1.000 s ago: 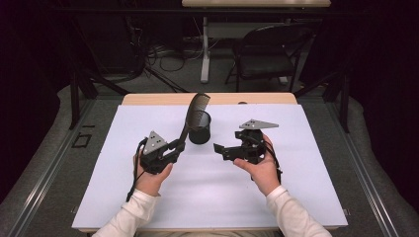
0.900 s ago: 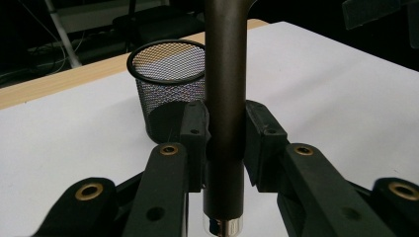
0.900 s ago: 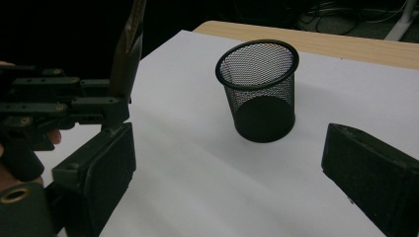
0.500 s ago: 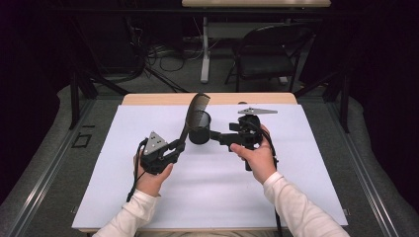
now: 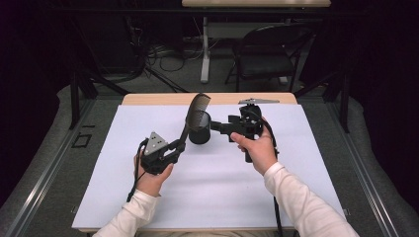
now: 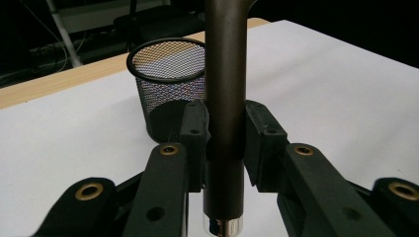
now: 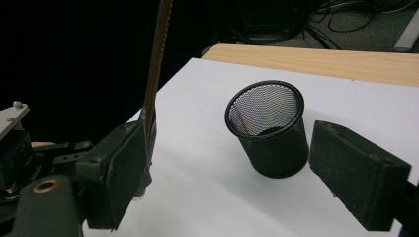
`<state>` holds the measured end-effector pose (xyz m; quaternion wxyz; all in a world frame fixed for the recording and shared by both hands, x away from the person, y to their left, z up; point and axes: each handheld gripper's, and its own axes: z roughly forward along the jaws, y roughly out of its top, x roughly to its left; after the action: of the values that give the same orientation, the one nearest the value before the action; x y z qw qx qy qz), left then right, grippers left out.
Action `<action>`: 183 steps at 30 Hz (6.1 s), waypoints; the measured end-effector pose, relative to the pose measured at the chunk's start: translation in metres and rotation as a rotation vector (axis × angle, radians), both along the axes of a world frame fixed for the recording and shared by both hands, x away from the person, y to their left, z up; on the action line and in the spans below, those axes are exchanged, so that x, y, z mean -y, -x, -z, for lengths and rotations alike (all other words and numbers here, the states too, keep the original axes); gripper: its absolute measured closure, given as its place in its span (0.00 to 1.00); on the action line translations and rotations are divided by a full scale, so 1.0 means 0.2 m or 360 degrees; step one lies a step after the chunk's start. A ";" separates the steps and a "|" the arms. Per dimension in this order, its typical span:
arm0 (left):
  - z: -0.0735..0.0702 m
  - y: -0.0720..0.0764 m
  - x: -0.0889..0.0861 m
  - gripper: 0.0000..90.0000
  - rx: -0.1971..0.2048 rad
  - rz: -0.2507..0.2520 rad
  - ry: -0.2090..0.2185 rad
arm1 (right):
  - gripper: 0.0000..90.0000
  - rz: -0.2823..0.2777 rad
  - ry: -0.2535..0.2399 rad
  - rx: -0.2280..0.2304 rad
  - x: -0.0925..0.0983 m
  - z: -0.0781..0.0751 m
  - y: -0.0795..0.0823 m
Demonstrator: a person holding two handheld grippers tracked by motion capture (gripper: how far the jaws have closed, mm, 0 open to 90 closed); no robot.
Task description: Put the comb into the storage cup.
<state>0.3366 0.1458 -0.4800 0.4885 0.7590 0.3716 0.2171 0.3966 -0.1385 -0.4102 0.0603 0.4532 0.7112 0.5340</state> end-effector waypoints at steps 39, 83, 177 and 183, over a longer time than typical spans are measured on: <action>0.02 0.02 0.04 0.81 0.0004 0.0039 -0.0022 | 0.36 -0.0048 -0.0082 -0.0059 -0.06 -0.07 -0.07; 0.05 0.05 0.11 0.81 -0.0001 0.0110 -0.0057 | 0.71 -0.0081 -0.0212 -0.0139 -0.07 -0.06 -0.10; 0.06 0.05 0.13 0.80 0.0006 0.0108 -0.0060 | 0.96 -0.0102 -0.0399 -0.0265 -0.05 -0.01 -0.10; 0.06 0.05 0.12 0.80 0.0004 0.0107 -0.0058 | 0.96 -0.0104 -0.0400 -0.0262 -0.05 -0.02 -0.10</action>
<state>0.3261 0.1209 -0.4924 0.4821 0.7795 0.3413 0.2084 0.4170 -0.1276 -0.4072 -0.0727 0.4760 0.6557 0.5815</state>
